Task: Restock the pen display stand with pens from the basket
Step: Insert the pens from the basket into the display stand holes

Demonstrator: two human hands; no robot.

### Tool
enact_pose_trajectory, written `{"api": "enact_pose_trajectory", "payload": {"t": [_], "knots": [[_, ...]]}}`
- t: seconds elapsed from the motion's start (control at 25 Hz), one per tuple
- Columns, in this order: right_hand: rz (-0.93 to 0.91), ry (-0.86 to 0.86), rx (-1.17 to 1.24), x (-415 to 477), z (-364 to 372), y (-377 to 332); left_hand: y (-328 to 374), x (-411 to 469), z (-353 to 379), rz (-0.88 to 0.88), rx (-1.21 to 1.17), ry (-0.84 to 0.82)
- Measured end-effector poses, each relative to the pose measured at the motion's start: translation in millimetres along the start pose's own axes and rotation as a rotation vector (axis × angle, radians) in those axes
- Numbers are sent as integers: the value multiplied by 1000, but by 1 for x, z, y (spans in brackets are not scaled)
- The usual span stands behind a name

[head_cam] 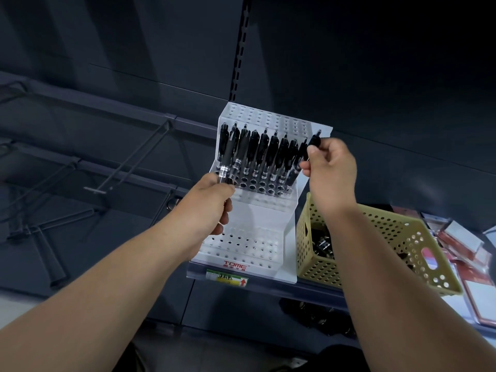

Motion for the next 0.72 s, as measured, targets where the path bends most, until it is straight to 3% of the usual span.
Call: {"api": "enact_pose_trajectory", "payload": {"t": [0.72], "knots": [[-21, -25, -283, 4, 9, 19, -12, 0, -5, 24, 25, -52]]}}
Point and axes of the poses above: each hand's wrist, its own x-axis towards the middle knuckle, its own z-axis out of the palm, y = z × x, the point moved 1 cm from there along x, towards the middle knuckle, and after that the axes turned 11 degrees about y, right-handed, at the moved point
